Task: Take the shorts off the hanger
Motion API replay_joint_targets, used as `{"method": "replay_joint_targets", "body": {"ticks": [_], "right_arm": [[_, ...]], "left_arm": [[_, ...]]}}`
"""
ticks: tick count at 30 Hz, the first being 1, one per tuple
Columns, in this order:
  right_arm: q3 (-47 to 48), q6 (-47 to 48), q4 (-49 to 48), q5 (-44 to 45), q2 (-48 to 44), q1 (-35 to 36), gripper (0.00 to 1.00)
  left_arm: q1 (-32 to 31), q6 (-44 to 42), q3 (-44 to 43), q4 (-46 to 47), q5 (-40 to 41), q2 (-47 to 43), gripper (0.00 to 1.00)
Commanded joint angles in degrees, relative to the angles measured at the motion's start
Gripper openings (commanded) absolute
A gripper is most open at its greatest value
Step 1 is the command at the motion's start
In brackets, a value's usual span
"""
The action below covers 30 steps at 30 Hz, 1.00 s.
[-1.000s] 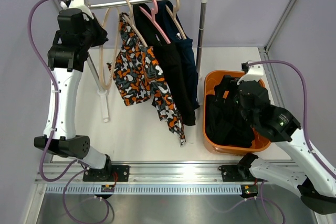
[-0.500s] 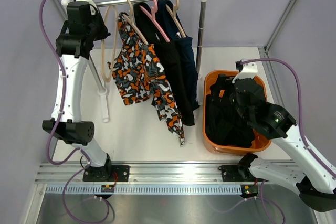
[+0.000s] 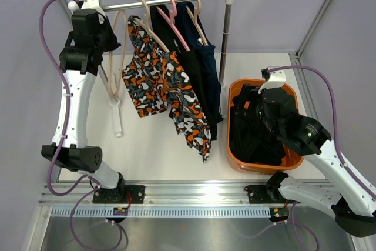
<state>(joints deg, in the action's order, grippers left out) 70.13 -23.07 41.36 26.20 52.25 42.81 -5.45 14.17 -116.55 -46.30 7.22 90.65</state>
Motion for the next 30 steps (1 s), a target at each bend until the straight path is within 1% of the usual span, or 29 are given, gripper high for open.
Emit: {"method": "replay_joint_targets", "body": {"ticks": [1,3,6,10,12,13,17,18,20,26,30], "right_arm": [[0.8,-0.5,-2.0,-1.6,-0.3,-0.4,0.79],[0.7,-0.7,-2.0,-1.7,-0.3,-0.4,0.79],[0.4,-0.7,-2.0,-1.8,-0.2,-0.4,0.79],[0.4,-0.7,-2.1,-1.8,0.0,-0.4,0.79],[0.3,-0.8,-2.1,-1.9,-0.2,-0.4,0.79],[0.2,-0.9,-2.0,-2.0,-0.3,-0.4,0.79],[0.1,-1.0,-1.7,-2.0,-0.7,-0.4,0.79],[0.0,-1.0,-1.7,-1.9,-0.8,-0.3,0.79],[0.2,-1.0,-1.6,-1.9,-0.9,-0.4,0.79],[0.3,-1.5,-1.0,-2.3,-1.0,-0.4,0.79],[0.3,-1.8,-0.7,-2.4,-1.3,-0.4,0.79]], "left_arm": [[0.5,-0.6,1.3,-2.6,2.8,-2.4,0.19],[0.5,-0.8,1.7,-2.0,2.8,-3.2,0.28],[0.5,-1.2,2.5,-1.4,3.4,-4.7,0.38],[0.5,-1.4,3.1,-0.7,3.8,-6.4,0.4],[0.4,-1.4,3.3,-0.5,4.4,-7.7,0.45],[0.4,-1.3,3.3,-0.2,4.5,-8.2,0.46],[0.4,-1.3,3.6,0.7,5.6,-11.5,0.47],[0.4,-1.3,3.8,0.9,6.0,-12.9,0.5],[0.4,-1.3,3.7,1.2,6.4,-14.2,0.52],[-1.0,-1.3,3.3,2.2,8.9,-18.6,0.54],[-1.4,-1.4,2.1,1.9,7.7,-19.6,0.53]]}}
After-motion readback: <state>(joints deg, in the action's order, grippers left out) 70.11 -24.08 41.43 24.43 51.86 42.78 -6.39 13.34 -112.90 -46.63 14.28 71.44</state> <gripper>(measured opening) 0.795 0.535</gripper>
